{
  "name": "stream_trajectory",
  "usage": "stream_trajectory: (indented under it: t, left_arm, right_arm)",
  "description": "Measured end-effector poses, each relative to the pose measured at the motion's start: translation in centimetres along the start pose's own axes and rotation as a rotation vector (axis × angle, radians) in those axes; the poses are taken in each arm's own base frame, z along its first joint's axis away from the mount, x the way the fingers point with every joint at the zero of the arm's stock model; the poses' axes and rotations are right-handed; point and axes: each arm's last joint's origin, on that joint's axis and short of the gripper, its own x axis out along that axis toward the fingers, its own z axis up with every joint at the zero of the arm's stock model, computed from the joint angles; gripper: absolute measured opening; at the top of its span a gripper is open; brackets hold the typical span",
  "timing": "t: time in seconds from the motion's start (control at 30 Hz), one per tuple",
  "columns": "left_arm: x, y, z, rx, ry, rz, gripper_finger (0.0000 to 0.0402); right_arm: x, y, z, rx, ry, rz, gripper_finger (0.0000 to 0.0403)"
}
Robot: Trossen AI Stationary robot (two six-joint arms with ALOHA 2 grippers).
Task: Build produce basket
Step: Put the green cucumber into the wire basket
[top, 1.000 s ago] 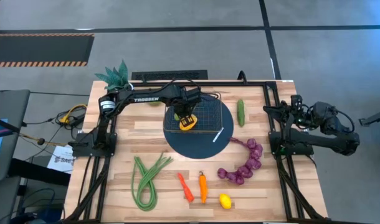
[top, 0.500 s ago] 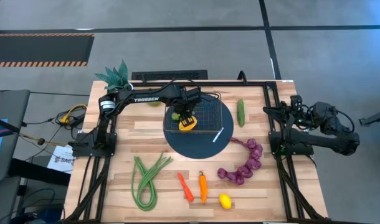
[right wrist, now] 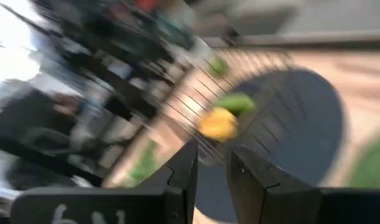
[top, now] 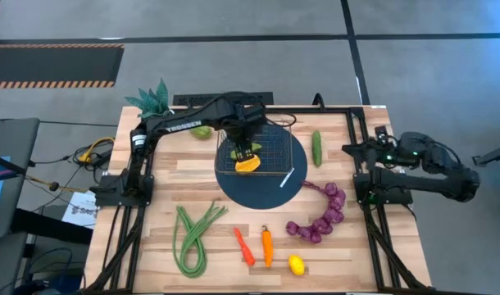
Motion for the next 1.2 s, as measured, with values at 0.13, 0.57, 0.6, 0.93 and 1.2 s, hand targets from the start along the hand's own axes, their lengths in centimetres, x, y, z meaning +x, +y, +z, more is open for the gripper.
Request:
stream_trajectory:
  t: [0.13,0.57,0.6,0.93,1.2]
  left_arm:
    - [-4.0,-0.7,-0.6,0.037,-0.004,0.076,0.0182]
    - [-15.6,-0.4,-8.8,-0.136,-0.288,0.269,0.0182]
    - [-16.4,-0.2,-10.0,-0.170,-0.315,0.278,0.0182]
    - [-18.3,0.5,-19.0,-0.347,-0.383,0.273,0.0182]
    - [-16.3,0.6,-22.0,-0.355,-0.324,0.269,0.0182]
  right_arm:
    - [1.2,1.0,0.8,-0.016,0.160,-0.209,0.0103]
    - [6.7,1.1,2.3,-0.044,0.504,-0.773,0.0103]
    - [7.1,1.0,2.3,-0.049,0.513,-0.788,0.0103]
    - [12.6,-1.3,3.5,-0.040,0.565,-0.844,0.0103]
    - [16.7,-3.5,2.7,-0.018,0.706,-0.882,0.0103]
